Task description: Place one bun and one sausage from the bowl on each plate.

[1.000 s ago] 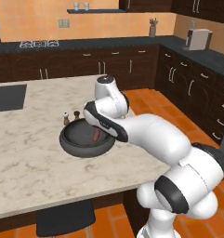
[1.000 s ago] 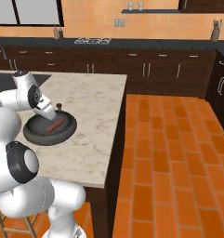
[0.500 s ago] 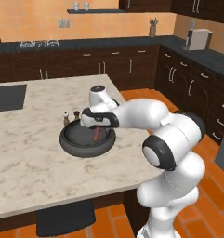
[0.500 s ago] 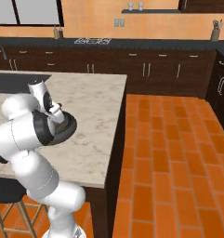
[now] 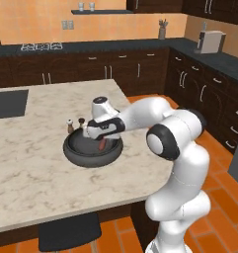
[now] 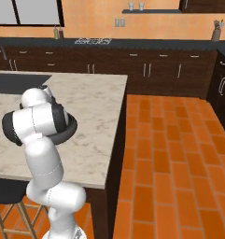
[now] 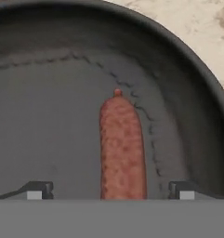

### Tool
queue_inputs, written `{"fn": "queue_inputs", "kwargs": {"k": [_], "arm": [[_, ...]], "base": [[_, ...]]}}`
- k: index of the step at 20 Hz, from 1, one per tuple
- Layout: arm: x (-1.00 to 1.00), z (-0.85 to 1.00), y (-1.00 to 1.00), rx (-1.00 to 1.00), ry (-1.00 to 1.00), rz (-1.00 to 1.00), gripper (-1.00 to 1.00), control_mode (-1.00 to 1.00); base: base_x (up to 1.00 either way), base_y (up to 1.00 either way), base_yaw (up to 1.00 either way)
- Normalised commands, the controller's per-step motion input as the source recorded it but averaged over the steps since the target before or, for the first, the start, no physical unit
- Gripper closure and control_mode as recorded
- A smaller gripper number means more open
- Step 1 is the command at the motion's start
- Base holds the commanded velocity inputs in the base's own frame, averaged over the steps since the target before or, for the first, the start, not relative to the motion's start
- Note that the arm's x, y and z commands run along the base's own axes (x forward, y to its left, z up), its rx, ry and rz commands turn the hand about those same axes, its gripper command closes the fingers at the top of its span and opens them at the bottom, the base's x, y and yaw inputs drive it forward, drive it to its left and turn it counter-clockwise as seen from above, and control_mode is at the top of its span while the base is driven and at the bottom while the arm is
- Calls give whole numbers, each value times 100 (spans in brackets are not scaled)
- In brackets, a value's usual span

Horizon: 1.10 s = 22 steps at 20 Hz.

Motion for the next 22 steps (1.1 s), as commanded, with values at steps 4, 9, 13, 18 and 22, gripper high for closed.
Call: {"fn": "queue_inputs", "kwargs": {"k": [4, 9, 13, 18, 22], "arm": [[24, -55, 8, 0, 0, 0, -100, -100], [-2, -40, -7, 0, -1, 0, -100, -100], [-17, 0, -37, 1, -8, 1, -100, -100], [0, -14, -1, -2, 0, 0, -100, -100], [0, -38, 0, -7, -2, 0, 100, -100]], "base": [[0, 0, 0], [0, 0, 0], [0, 0, 0], [0, 0, 0], [0, 0, 0]]}}
